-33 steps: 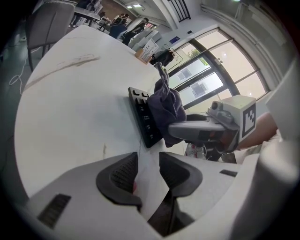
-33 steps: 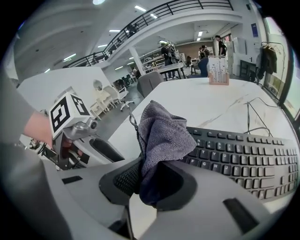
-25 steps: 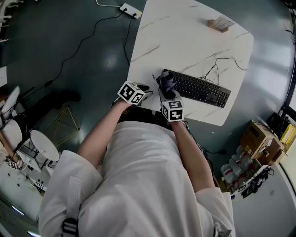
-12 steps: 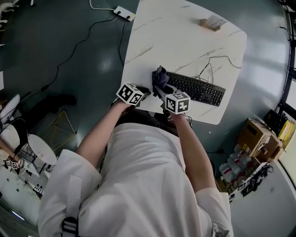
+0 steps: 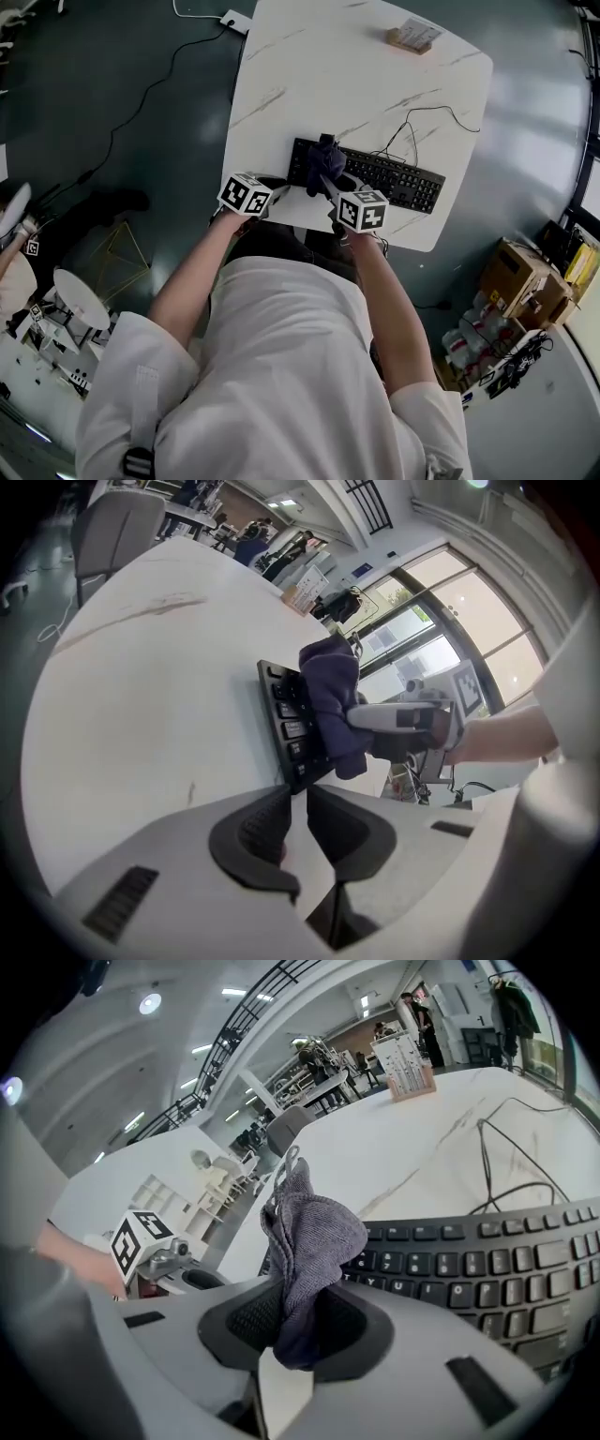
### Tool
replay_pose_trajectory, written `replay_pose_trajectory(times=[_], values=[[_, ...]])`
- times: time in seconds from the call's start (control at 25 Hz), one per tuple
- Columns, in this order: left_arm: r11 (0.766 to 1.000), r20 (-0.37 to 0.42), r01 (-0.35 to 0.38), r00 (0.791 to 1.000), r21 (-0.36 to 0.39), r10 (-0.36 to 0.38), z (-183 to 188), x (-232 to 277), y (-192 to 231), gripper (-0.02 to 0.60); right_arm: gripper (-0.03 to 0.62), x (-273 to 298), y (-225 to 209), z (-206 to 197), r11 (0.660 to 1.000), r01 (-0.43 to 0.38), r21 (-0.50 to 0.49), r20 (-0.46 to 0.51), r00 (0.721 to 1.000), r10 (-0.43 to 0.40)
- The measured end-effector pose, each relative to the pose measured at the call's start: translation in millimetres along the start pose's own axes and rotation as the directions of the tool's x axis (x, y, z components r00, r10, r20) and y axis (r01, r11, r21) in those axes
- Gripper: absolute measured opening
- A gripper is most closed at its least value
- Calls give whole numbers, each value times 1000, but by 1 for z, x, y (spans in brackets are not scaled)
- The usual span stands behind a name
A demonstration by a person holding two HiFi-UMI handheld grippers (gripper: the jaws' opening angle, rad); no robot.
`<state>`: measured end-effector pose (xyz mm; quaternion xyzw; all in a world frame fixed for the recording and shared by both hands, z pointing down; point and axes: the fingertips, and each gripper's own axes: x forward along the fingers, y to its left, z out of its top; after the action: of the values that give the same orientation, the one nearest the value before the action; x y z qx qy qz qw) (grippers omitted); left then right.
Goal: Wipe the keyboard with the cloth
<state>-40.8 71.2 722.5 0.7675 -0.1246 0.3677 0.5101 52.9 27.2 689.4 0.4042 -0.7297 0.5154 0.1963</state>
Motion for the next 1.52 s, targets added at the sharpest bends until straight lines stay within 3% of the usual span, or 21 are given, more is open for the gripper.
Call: replay_pose_trajectory(times=[0.76,1.12,1.52], values=[[992,57,-103,993,-73,107,0,3,2,58,97,-43,-54,-6,1000,21,1,17,1000,-21],[985,70,-138,987,-99,145,-2,4,6,58,97,-72,-90,-12,998,59,29,2,998,-59],[979,68,-168,982,-112,176,-2,4,6,58,97,-103,-123,-15,994,105,-3,-29,994,-105]])
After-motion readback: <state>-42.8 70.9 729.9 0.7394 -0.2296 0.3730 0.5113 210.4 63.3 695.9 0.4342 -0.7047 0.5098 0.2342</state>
